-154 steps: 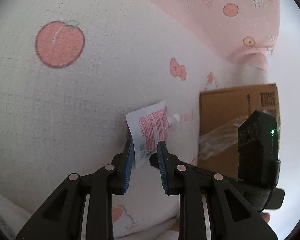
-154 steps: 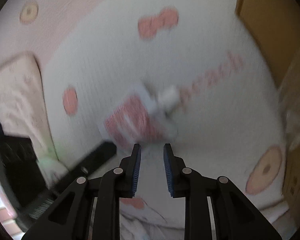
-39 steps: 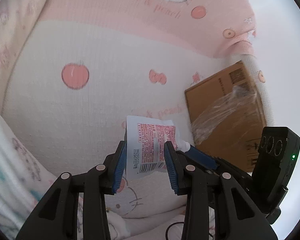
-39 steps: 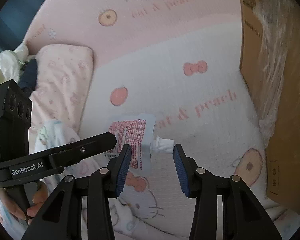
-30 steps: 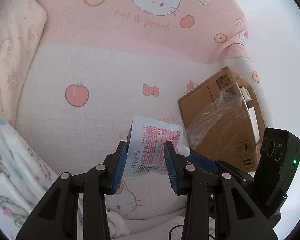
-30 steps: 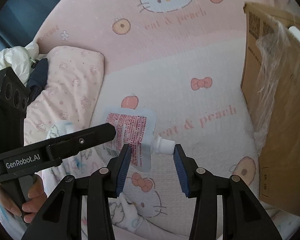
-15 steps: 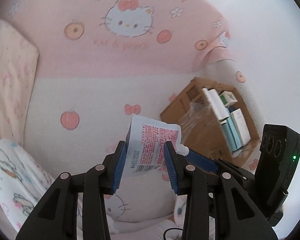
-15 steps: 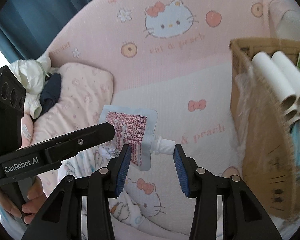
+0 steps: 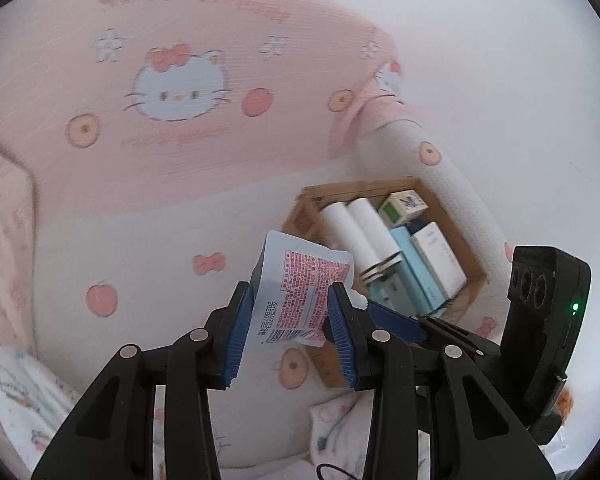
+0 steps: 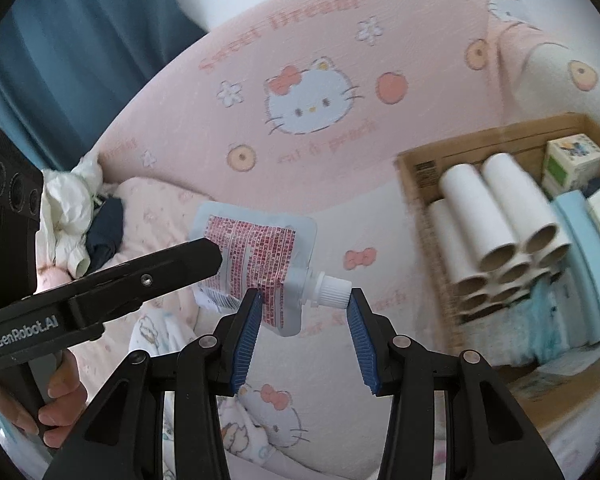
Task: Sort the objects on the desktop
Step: 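Lift the sachet with the right gripper and carry it over the box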
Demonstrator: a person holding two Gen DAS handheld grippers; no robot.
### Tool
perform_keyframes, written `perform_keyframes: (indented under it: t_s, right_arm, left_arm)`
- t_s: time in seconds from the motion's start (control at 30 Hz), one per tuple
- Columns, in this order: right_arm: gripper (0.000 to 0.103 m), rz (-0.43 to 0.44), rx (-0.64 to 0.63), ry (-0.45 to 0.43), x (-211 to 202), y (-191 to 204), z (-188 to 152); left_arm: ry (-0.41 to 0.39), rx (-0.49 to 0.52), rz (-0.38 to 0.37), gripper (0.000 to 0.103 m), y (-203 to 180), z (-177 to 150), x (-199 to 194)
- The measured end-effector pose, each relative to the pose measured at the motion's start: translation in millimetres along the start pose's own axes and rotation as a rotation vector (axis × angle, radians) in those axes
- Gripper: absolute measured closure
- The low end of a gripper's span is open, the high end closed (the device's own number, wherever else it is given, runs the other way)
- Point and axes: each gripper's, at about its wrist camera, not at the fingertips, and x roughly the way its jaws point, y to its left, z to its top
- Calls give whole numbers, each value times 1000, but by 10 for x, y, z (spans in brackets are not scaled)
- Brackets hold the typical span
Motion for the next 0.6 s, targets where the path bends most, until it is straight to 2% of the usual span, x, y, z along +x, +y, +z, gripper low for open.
perform_keyframes:
  t_s: [0.1, 0.3, 0.5, 0.6]
  right_arm:
    - [61, 4, 40, -9, -128, -187, 53]
    - [61, -54, 84, -36, -402, -561, 112]
    - [61, -96, 123, -42, -584, -894, 137]
    - [61, -111, 134, -33, -628, -1043, 161]
  left_arm:
    - [17, 34, -22, 62, -207, 73, 118]
    - [48, 117, -71, 62, -651, 153, 369]
    - [103, 139, -114, 62, -935, 169, 641]
    - [150, 112, -143, 62, -991, 168, 793]
